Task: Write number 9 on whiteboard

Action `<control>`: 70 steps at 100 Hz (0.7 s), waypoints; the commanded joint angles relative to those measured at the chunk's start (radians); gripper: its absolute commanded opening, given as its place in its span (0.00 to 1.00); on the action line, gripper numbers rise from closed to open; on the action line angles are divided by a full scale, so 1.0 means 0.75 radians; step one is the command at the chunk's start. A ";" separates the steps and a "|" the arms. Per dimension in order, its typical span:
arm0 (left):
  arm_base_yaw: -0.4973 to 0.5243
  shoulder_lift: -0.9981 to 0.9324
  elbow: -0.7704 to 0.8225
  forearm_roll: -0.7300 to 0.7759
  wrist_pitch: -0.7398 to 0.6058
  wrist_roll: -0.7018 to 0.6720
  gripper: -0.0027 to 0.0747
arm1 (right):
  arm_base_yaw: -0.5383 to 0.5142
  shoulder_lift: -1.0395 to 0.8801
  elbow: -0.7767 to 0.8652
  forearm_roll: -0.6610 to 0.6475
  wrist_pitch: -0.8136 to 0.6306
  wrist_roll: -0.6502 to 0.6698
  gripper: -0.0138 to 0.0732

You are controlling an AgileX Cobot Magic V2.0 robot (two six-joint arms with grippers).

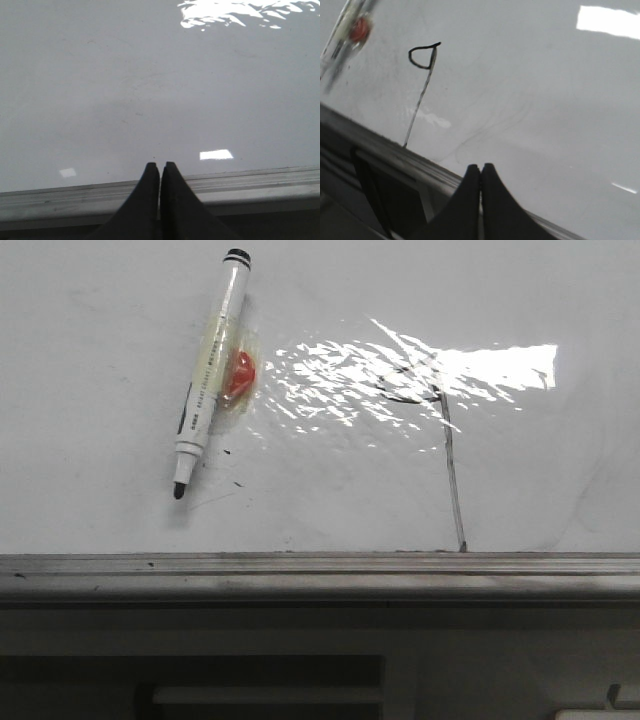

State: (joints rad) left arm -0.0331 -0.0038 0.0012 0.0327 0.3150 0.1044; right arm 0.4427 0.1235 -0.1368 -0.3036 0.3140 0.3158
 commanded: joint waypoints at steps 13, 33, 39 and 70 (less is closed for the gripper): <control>0.000 -0.032 0.024 -0.001 -0.098 -0.014 0.01 | -0.439 0.021 0.223 0.172 -0.595 -0.072 0.09; 0.000 -0.032 0.024 -0.001 -0.098 -0.014 0.01 | -0.498 -0.028 0.235 0.162 -0.329 -0.072 0.09; 0.000 -0.032 0.024 -0.001 -0.098 -0.014 0.01 | -0.498 -0.060 0.235 0.162 -0.251 -0.072 0.09; 0.000 -0.032 0.024 -0.001 -0.097 -0.014 0.01 | -0.498 -0.200 0.235 0.162 -0.013 -0.170 0.09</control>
State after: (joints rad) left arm -0.0331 -0.0038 0.0012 0.0327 0.3192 0.1044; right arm 0.0762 -0.0059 0.0116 -0.1762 0.3219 0.2232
